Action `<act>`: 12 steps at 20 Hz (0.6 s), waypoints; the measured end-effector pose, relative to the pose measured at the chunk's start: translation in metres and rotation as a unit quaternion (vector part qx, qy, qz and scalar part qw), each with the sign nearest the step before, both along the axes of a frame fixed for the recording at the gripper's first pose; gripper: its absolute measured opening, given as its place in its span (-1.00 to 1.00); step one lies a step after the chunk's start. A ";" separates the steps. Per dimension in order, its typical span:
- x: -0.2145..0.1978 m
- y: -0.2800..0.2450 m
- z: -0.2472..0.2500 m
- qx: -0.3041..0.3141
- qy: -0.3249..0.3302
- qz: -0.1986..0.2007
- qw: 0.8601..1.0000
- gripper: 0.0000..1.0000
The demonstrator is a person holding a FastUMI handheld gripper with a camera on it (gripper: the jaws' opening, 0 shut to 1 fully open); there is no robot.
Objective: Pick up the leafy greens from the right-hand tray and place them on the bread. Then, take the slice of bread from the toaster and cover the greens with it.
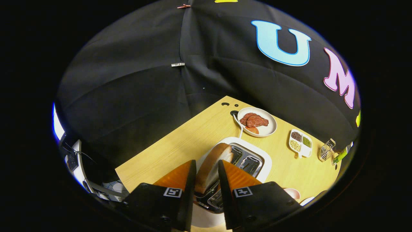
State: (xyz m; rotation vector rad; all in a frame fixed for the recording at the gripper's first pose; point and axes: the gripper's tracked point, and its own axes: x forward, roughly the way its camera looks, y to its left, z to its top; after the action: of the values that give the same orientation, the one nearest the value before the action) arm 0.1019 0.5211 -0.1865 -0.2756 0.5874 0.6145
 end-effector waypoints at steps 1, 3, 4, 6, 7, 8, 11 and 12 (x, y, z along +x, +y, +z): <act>0.000 -0.003 0.000 -0.005 -0.002 -0.002 1.000 -0.47; -0.004 -0.003 0.000 0.003 0.007 0.008 1.000 -0.65; -0.005 -0.002 0.000 0.010 0.010 0.018 1.000 -0.71; -0.007 -0.007 0.004 0.022 0.016 0.029 0.999 -0.71; -0.008 -0.007 0.006 0.032 0.023 0.030 0.999 -0.75; -0.010 -0.008 0.013 0.043 0.025 0.029 0.998 -0.75; -0.008 -0.012 0.033 0.062 0.021 0.027 0.997 -0.80; -0.007 -0.014 0.041 0.068 0.017 0.026 0.997 -0.80</act>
State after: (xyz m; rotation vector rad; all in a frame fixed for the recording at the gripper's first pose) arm 0.0952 0.5068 -0.1458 -0.1539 0.5701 0.7069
